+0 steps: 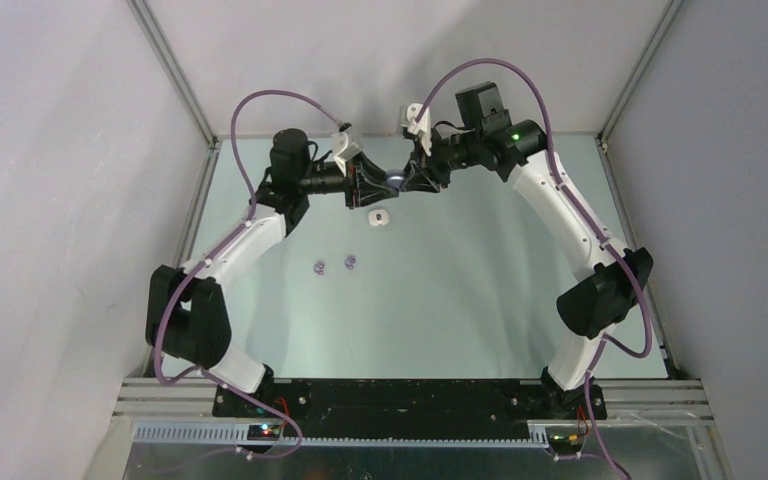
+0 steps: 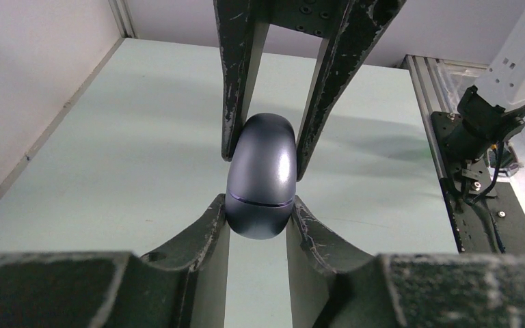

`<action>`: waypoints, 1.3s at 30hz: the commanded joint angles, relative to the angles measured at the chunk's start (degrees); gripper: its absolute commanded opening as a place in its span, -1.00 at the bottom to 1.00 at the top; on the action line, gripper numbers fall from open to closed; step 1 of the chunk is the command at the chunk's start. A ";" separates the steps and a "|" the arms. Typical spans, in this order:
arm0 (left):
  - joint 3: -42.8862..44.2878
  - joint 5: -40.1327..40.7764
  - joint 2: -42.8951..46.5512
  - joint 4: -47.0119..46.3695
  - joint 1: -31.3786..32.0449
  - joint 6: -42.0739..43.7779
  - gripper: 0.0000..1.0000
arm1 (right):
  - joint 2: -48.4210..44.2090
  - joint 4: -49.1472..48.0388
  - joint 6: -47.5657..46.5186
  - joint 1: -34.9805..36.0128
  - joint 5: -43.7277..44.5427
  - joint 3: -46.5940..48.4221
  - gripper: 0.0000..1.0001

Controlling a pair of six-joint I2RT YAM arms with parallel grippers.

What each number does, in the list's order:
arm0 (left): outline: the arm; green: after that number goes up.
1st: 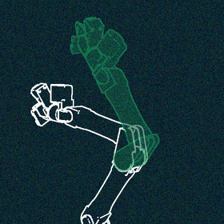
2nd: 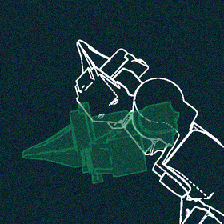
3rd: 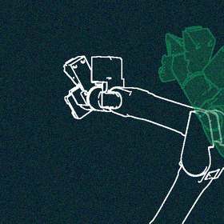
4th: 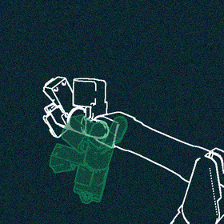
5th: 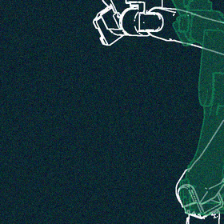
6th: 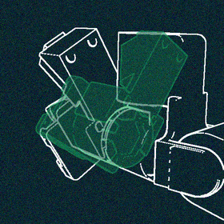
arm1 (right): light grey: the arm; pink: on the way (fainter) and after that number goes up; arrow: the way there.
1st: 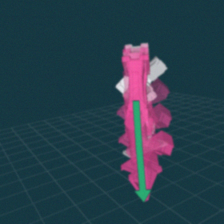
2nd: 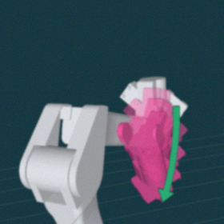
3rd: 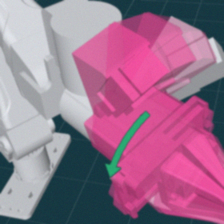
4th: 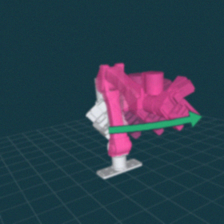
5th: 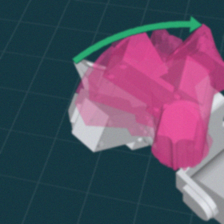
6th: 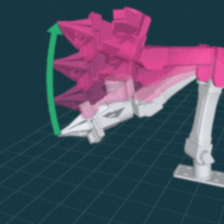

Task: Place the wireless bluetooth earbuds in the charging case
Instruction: Pick up the charging case at the center of the board, then open the charging case.

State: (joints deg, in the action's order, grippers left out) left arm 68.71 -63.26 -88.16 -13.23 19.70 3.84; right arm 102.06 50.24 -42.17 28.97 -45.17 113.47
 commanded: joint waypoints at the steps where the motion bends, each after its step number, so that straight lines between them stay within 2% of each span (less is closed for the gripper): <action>1: 2.19 -1.65 -0.76 -5.18 0.02 -2.97 -0.99 | -1.21 -2.32 2.91 -0.03 0.49 2.52 -0.18; 3: 1.69 -2.21 -0.98 -7.51 -0.19 -5.00 -1.00 | -1.07 -3.30 4.90 -0.85 0.70 2.95 -0.07; 5: 1.00 -2.77 -1.21 -10.28 -0.30 -6.75 -1.00 | -0.48 -4.13 6.86 -1.63 1.01 4.09 -0.04; 12: -0.27 -3.81 -1.60 -16.61 -0.36 -9.49 -1.00 | 3.73 -4.75 13.81 -4.72 0.78 11.91 -0.02; 29: -0.84 -2.61 -2.13 -18.48 -0.51 -11.82 -1.00 | 4.15 -8.07 18.97 -6.61 0.09 13.75 0.01; 32: -0.96 -1.79 -2.83 -20.42 -1.24 -16.49 -1.00 | 2.81 -8.59 20.01 -6.91 -1.96 14.92 0.07; 35: -2.11 -0.33 -3.55 -26.94 -2.44 -23.09 -1.00 | 0.76 -10.13 22.52 -7.51 -5.26 15.67 0.12; 39: -2.52 2.27 -3.16 -28.36 -4.26 -27.98 -1.00 | -2.10 -10.85 23.22 -8.30 -6.94 14.32 0.17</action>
State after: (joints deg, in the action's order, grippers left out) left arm 66.85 -63.31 -91.44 -35.62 17.45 -16.69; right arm 105.23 42.92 -21.10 21.56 -48.77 126.13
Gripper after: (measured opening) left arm 0.342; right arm 0.577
